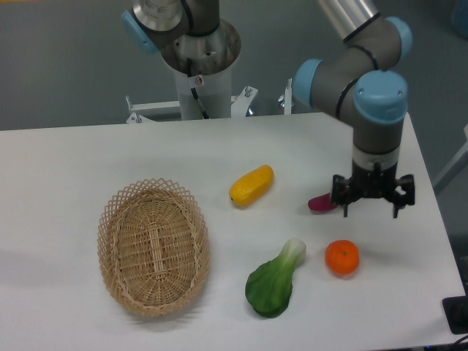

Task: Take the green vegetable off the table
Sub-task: 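Lower the gripper over the green bok choy stem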

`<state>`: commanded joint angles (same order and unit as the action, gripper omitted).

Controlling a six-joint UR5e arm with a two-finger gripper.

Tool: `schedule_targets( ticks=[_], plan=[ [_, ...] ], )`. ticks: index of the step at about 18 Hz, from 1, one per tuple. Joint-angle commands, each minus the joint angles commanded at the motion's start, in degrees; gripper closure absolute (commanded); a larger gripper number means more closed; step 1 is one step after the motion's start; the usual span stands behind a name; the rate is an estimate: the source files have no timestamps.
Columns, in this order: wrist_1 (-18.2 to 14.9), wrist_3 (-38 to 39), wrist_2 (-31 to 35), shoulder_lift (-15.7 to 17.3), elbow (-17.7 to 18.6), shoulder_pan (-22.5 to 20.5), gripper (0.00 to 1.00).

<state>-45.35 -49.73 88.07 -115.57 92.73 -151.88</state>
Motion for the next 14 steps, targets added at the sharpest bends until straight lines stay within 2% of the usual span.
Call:
schedule_targets(
  ticks=[3, 6, 10, 14],
  plan=[
    [-0.09, -7.37, -0.97, -0.79, 1.48, 1.22, 0.0],
    [0.09, -10.11, -0.97, -1.67, 3.33, 2.63, 0.0],
    [0.09, -10.21, -0.88, -2.99, 3.43, 5.71, 0.0],
    [0.0, -10.21, -0.88, -3.69, 3.69, 6.94, 0.0]
  ],
)
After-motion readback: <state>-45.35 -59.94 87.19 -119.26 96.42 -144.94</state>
